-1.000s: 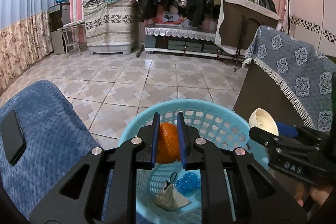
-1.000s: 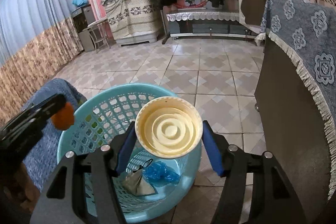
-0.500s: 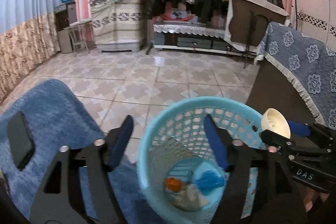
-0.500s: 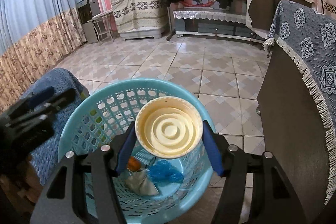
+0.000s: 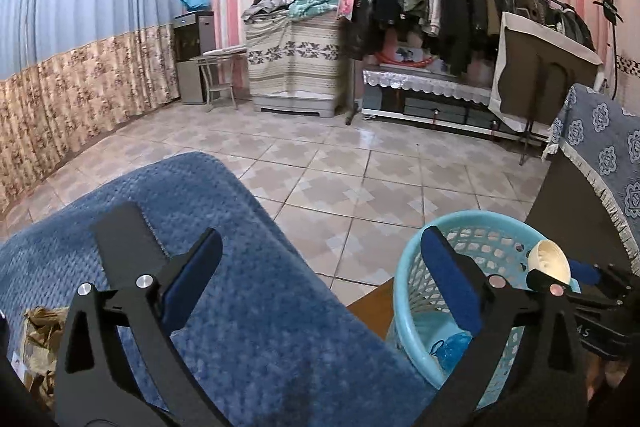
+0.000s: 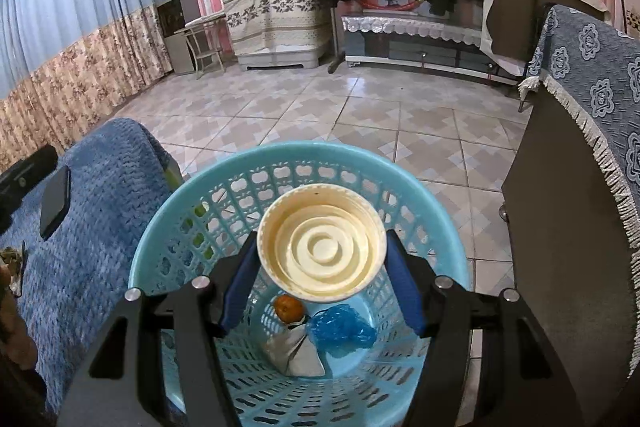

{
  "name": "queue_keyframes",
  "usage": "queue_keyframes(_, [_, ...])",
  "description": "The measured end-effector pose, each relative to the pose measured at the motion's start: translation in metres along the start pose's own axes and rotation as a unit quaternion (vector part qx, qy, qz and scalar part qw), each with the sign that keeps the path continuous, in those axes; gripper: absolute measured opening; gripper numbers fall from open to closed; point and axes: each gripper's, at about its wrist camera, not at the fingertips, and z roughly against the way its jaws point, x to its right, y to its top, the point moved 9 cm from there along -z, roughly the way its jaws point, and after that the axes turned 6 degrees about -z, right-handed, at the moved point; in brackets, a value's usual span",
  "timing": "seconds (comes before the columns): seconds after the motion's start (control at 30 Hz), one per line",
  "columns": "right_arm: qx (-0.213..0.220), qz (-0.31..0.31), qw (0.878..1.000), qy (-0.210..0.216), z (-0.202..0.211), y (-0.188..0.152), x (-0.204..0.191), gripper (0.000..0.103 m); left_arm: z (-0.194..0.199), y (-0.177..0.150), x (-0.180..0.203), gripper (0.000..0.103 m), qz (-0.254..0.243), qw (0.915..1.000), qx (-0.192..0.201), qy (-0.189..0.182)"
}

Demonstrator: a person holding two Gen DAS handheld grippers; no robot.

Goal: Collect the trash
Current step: 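Carry the orange and lid over the basket and release both inside, then move both tools back over the bed toward the remaining items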

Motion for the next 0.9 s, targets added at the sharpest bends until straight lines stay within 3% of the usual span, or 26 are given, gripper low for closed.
queue_keyframes(0.07, [-0.004,0.002,1.0,-0.001,-0.003,-0.002,-0.003,0.063,0.002,-0.002,-0.004,0.097,0.002,1.0,0.001,0.004])
queue_keyframes(0.13, [-0.002,0.003,1.0,-0.004,-0.004,-0.001,-0.003,0.077,0.003,-0.004,-0.007,0.097,0.002,1.0,-0.002,0.007])
queue_keyframes(0.3, [0.012,-0.001,1.0,0.005,0.001,0.004,-0.001,0.088,0.01,-0.006,-0.011,0.097,-0.003,0.9998,0.0,0.018])
queue_keyframes(0.63, [0.024,0.008,1.0,0.0,0.007,0.009,-0.005,0.095,0.031,-0.013,-0.025,0.098,0.007,0.9997,0.004,0.023])
queue_keyframes(0.9, [0.034,0.02,0.999,0.011,0.017,0.009,-0.02,0.095,0.061,-0.028,-0.058,0.098,0.026,0.9988,0.004,0.042])
